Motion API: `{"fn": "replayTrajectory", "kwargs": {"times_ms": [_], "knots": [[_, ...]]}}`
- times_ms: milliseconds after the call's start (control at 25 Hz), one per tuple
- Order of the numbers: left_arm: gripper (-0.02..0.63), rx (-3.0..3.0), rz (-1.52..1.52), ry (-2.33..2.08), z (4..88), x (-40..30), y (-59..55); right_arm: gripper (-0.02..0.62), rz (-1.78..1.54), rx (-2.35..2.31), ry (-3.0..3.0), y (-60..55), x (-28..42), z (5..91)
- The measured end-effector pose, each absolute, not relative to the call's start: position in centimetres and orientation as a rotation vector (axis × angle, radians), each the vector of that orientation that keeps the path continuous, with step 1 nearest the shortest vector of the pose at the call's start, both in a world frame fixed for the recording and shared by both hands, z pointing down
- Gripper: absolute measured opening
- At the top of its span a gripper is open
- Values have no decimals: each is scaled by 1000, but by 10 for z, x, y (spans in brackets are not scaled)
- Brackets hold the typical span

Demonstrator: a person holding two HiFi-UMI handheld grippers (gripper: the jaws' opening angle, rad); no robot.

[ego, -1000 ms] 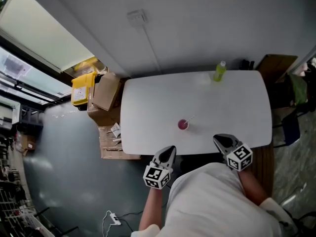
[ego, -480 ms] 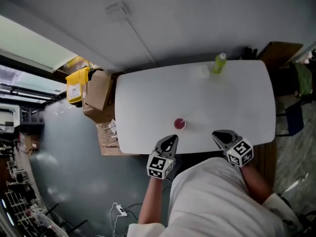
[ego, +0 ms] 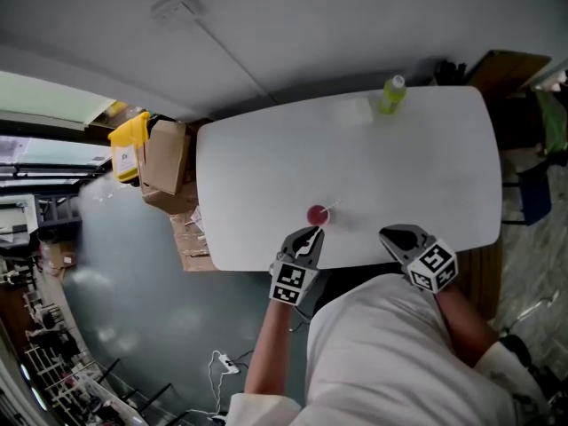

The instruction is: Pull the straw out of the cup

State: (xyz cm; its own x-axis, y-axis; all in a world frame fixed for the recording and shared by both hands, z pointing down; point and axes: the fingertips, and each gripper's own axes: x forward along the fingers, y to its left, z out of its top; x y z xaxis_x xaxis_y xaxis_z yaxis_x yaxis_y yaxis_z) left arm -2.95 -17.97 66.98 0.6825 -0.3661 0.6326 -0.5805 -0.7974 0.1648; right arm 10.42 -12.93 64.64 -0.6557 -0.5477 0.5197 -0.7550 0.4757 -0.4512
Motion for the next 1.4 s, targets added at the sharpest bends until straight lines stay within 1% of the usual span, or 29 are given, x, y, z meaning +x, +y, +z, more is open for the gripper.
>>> {"fn": "replayTrajectory", "kwargs": {"times_ms": [400,920,1160,1400], "knots": [[57,2546,1029,-645,713,-8,-198,41,1049,1059,-2403,-125,111,666],[124,2483,1164,-557,761,6,-207,41,1105,1057,-2405,-136,114,677],[121,2494,1244,-518,780,8,-209,41,1144,1067,-2386,-137,120,688],[78,2522,1270,-511,782,12,-209,41,1181,1092,-2371,-140,126,693]]}}
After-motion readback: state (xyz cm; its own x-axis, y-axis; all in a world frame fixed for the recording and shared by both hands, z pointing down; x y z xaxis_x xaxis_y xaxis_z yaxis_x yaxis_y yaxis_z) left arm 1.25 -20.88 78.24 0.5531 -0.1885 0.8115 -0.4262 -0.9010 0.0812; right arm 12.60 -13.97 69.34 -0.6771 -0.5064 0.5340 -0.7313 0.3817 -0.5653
